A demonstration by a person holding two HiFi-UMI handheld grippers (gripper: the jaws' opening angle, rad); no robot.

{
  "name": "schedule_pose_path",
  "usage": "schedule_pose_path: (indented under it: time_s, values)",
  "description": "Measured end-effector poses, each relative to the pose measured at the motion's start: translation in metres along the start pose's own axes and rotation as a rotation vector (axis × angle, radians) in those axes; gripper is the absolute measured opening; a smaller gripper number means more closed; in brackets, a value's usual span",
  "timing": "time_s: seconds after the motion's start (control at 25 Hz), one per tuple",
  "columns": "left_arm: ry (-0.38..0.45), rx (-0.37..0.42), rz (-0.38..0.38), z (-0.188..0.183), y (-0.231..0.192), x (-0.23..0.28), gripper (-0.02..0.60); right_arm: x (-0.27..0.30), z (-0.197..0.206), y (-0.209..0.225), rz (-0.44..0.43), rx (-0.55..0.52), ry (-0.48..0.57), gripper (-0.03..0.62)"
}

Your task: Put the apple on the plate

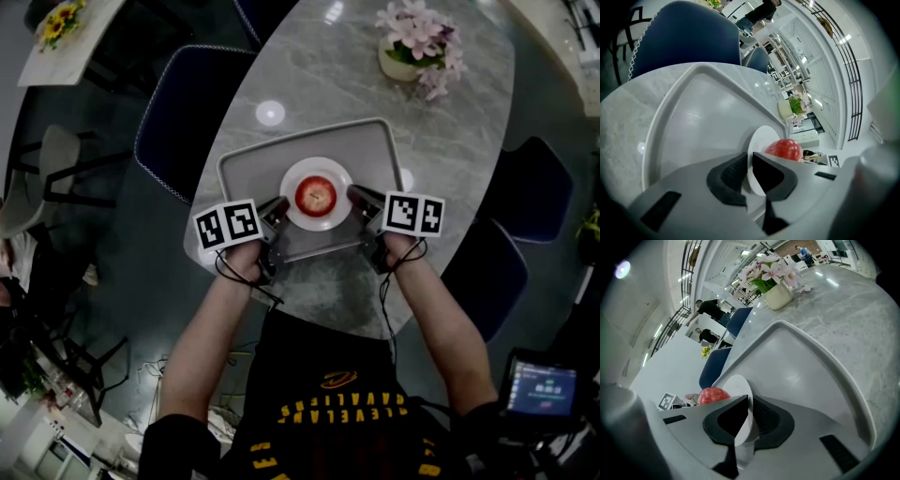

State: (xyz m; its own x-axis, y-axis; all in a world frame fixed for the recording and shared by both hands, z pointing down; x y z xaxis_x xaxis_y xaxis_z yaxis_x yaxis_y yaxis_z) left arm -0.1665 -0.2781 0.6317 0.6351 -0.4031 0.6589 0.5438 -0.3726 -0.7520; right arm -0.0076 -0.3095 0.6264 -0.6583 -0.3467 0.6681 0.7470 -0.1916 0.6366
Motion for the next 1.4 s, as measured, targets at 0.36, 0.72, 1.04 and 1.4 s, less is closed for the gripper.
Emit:
schedule_pose_path:
  time_s: [0.36,0.72,1.04,1.4]
  values:
    - [-0.011,-0.004,-0.003,-0.001,-0.004,0.006,0.035,0.006,0.003,0.007,0.006,0.007,-0.011,0.04]
    - [-0.001,0.019,-0.001,-0.002,-0.004,0.009,0.035,0.01,0.003,0.01,0.0,-0.002,-0.009,0.04]
    - [0.164,0.102,-0.034,-0.021,-0.003,-0.007,0.057,-0.006,-0.01,0.017,0.08,-0.088,0.096,0.04]
    - [0.219,0.159,0.101,0.004,0.031,-0.057,0.057,-0.052,-0.016,-0.023,0.079,-0.179,0.2,0.04]
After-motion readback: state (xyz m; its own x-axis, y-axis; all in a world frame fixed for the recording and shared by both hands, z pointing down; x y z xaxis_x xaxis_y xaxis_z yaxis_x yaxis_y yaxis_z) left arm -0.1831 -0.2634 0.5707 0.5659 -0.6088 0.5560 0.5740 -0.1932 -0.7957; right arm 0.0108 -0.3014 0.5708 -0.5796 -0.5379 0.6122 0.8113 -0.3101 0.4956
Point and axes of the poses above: the fingertips, and each gripper's own axes: x forward along the fingers, y to its right, z out of its underside, the point moved 1 cm from there along -x, backward along the fingers, and after that the axes turned 10 degrees about -x, right-handed, at the moved point
